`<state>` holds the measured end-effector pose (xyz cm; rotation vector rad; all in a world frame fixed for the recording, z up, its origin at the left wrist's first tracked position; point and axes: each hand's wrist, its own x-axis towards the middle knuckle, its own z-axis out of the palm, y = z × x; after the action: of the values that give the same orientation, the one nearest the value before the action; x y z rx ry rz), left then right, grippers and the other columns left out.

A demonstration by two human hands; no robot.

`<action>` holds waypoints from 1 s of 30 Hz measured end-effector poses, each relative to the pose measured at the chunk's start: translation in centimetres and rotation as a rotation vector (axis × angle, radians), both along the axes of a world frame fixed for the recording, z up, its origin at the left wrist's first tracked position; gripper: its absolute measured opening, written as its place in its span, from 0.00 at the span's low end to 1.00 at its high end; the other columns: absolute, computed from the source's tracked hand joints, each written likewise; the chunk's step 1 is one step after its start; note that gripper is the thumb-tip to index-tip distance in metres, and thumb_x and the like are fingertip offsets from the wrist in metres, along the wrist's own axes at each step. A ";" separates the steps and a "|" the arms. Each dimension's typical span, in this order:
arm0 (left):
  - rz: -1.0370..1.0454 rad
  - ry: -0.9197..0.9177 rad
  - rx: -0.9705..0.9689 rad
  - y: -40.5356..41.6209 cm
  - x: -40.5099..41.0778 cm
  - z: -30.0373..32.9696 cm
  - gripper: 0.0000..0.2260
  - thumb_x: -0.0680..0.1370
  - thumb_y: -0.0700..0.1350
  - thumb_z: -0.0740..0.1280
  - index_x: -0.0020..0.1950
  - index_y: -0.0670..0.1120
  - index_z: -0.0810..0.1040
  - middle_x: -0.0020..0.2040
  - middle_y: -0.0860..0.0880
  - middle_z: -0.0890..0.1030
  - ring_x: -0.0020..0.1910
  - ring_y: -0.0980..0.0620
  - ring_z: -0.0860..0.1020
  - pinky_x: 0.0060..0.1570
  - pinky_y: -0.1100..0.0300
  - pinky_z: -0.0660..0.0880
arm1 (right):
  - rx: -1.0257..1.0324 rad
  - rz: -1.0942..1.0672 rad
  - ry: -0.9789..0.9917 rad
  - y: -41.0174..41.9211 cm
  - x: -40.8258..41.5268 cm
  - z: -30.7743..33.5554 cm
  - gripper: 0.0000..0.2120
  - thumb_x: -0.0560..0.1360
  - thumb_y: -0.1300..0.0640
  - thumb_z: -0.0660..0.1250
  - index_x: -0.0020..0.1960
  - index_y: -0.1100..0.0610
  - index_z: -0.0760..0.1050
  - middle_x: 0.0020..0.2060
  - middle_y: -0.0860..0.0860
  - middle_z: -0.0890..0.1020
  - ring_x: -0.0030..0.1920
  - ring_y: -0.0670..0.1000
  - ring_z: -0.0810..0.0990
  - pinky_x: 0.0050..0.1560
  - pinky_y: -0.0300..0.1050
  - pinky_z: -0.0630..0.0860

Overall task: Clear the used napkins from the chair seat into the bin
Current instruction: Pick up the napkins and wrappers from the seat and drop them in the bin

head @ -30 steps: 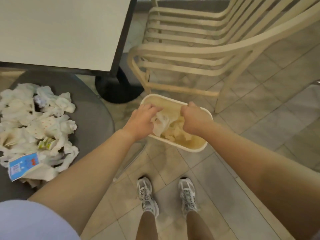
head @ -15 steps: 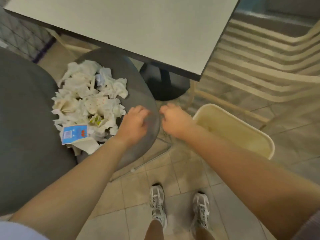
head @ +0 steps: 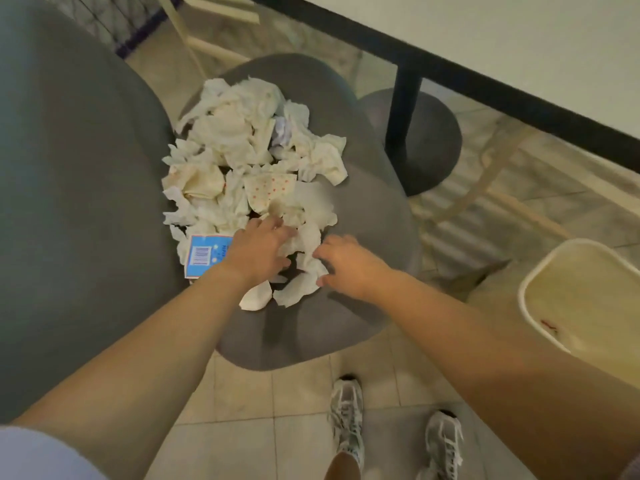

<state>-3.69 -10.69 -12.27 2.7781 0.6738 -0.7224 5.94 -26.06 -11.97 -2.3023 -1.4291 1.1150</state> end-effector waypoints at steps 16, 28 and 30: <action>-0.141 -0.156 0.019 3.3 1.2 -2.9 0.11 0.76 0.42 0.62 0.57 0.43 0.77 0.51 0.40 0.76 0.53 0.39 0.71 0.43 0.50 0.71 | -0.101 -0.065 -0.019 1.9 -1.7 -4.9 0.17 0.73 0.70 0.61 0.61 0.62 0.72 0.60 0.59 0.71 0.59 0.59 0.72 0.51 0.46 0.68; 0.130 -0.669 -0.093 2.2 2.2 4.6 0.11 0.75 0.38 0.66 0.56 0.43 0.81 0.36 0.51 0.73 0.46 0.47 0.70 0.46 0.62 0.62 | 0.111 -0.220 -0.041 -0.6 0.8 2.0 0.13 0.73 0.69 0.61 0.55 0.61 0.76 0.54 0.58 0.76 0.58 0.57 0.73 0.48 0.42 0.68; 0.117 -0.670 -0.102 1.1 2.8 6.1 0.11 0.75 0.38 0.66 0.56 0.44 0.81 0.35 0.50 0.74 0.46 0.50 0.69 0.46 0.61 0.64 | 0.146 -0.243 -0.050 -1.5 1.1 3.3 0.13 0.72 0.70 0.61 0.54 0.61 0.76 0.54 0.57 0.76 0.57 0.56 0.73 0.46 0.41 0.67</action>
<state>-0.93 -9.55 -6.15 2.6048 0.6180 0.1997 7.06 -27.55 -8.62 -2.3368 -1.1650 0.8607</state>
